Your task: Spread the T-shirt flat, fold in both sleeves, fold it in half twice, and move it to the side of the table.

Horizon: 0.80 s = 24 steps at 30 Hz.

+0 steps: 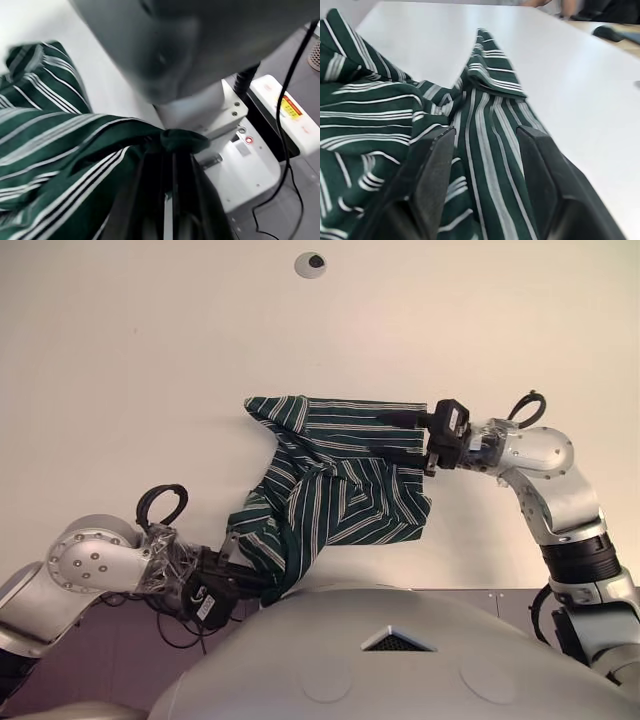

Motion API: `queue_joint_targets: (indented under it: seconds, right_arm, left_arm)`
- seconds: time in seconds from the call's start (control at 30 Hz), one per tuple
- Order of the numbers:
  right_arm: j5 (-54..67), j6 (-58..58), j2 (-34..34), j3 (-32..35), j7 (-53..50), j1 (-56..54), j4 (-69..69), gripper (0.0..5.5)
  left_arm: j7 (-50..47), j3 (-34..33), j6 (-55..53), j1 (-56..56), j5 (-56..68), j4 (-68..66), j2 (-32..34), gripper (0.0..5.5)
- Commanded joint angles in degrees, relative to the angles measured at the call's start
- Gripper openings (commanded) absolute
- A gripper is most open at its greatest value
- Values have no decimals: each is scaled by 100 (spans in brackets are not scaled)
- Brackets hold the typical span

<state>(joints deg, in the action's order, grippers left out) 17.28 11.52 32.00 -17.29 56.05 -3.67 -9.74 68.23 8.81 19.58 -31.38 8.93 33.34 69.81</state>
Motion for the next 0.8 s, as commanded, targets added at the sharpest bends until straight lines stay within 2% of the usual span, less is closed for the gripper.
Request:
queue_joint_targets:
  seconds: [0.03, 0.1, 0.23, 0.3, 0.4, 0.5, 0.63, 0.8]
  right_arm:
    - [-471, 95, 64, -426, 134, -130, 250, 223]
    - [-374, 324, 100, -434, 263, -124, 227, 223]
    - [-1104, 206, 632, -824, 553, 35, 474, 223]
    - [-1137, -1, 1054, -927, 961, 310, 251, 223]
    - [-602, 93, 1339, -565, 1221, 545, -265, 223]
    - [-150, 327, 1326, -95, 1163, 500, -561, 223]
    - [262, 658, 1128, 397, 933, 317, -871, 223]
    - [491, 1087, 741, 376, 491, 95, -1194, 223]
  left_arm:
    - [14, 31, -69, 82, -208, -103, -28, 3]
    - [-15, 39, -93, 175, -355, -234, -66, 3]
    - [-195, -68, -153, 410, -806, -602, -119, 3]
    - [-335, -367, -139, 605, -717, -602, -156, 3]
    - [-542, -1000, -97, 966, -520, -660, -186, 3]
    - [-562, -1207, -103, 1044, -508, -770, -219, 3]
    - [-460, -932, -125, 1005, -532, -696, -326, 3]
    - [-423, -765, -138, 1047, -556, -662, -405, 3]
